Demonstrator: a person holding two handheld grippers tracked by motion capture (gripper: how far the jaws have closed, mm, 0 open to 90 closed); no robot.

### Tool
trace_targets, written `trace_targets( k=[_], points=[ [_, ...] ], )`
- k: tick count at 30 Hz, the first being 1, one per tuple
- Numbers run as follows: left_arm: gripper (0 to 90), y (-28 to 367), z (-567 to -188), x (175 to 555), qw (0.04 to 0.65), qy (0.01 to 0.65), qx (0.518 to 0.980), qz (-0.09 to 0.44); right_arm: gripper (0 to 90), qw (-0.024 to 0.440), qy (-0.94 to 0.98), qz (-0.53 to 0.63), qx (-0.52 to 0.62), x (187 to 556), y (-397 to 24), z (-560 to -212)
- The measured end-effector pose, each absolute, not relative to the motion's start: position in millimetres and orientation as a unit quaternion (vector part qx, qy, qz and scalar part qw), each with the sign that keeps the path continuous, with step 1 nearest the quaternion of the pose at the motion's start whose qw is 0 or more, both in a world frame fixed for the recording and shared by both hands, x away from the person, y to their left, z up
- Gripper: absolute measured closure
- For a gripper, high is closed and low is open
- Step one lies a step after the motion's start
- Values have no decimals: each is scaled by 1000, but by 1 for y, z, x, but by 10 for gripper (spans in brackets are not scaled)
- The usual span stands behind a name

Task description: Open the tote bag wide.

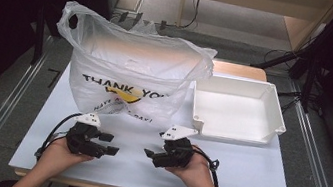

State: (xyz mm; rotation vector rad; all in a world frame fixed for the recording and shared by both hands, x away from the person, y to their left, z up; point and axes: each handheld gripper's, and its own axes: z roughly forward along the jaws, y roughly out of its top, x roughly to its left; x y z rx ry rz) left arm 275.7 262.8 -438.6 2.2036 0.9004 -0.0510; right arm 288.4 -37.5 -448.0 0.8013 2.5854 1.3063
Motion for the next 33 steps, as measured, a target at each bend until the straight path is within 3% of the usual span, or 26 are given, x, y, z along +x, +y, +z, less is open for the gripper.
trace_targets(
  k=[9, 33],
  points=[
    [420, 267, -440, 277, 367, 341, 865, -13, 393, 46, 861, 433, 263, 291, -38, -449],
    [479, 276, -436, 277, 391, 348, 852, 1, 402, 48, 854, 443, 269, 294, -42, -446]
  ],
)
